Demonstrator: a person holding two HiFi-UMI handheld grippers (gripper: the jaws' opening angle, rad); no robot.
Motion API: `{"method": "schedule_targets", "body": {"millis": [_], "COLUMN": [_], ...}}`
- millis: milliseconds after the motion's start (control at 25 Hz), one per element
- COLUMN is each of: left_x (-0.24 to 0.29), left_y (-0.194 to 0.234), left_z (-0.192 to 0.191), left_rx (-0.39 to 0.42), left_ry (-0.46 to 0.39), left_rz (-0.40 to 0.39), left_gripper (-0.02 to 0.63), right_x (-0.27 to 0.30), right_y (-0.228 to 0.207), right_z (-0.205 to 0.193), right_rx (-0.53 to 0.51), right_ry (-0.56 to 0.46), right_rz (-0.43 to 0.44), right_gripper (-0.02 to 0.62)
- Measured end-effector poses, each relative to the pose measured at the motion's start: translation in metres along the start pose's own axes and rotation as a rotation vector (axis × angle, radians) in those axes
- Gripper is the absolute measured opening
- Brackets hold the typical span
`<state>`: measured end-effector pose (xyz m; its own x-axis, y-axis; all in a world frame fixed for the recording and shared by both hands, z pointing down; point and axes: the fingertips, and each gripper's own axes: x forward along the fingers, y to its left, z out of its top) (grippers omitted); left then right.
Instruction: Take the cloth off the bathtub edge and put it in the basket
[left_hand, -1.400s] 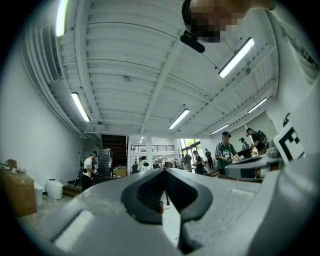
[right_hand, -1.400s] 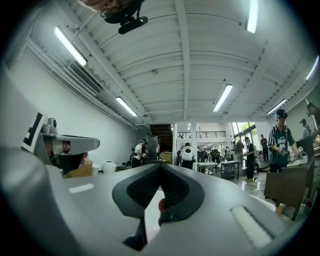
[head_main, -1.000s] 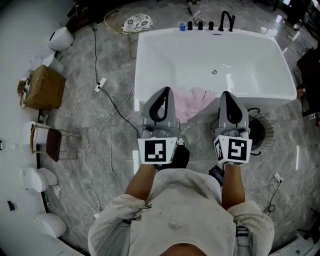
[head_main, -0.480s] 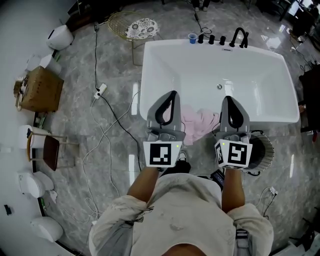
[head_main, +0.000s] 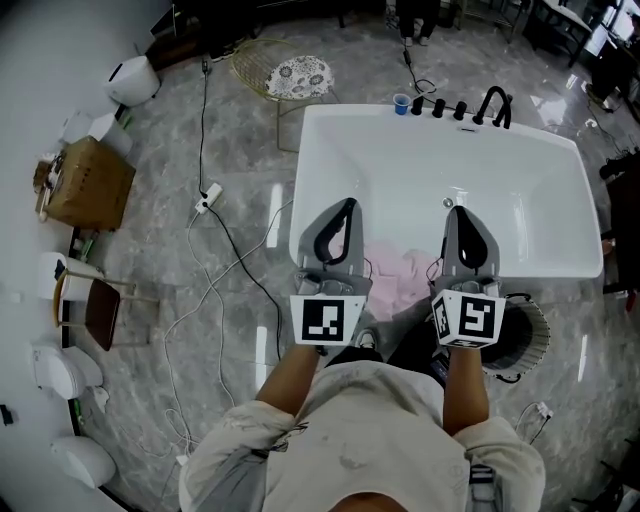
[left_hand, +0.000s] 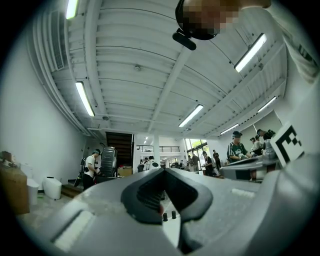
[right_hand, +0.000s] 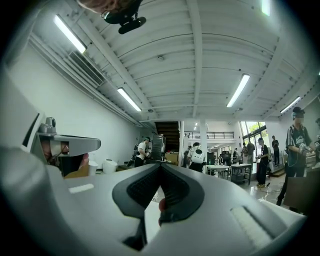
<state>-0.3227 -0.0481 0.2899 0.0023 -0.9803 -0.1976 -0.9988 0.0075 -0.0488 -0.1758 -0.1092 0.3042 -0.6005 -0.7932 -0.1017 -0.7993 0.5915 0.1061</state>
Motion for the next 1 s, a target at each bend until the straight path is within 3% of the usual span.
{"method": "schedule_targets", "body": {"millis": [640,1000], "left_x": [0.027,0.023], "left_y": [-0.009,-0.006], "left_z": [-0.018,-0.060], "left_rx": [0.009,0.058], "left_ry": [0.011,0.043], "left_rz": [0.043,0.078], "left_gripper": [0.002,0.000], "right_x": [0.023,0.035], "right_y": [-0.025,-0.011], "right_z": [-0.021,-0.107], "right_rx": [0.042,0.077], "right_ry": [-0.005,0.142], "right_rz": [0.062,0.147], "right_gripper": [0.003,0.003]}}
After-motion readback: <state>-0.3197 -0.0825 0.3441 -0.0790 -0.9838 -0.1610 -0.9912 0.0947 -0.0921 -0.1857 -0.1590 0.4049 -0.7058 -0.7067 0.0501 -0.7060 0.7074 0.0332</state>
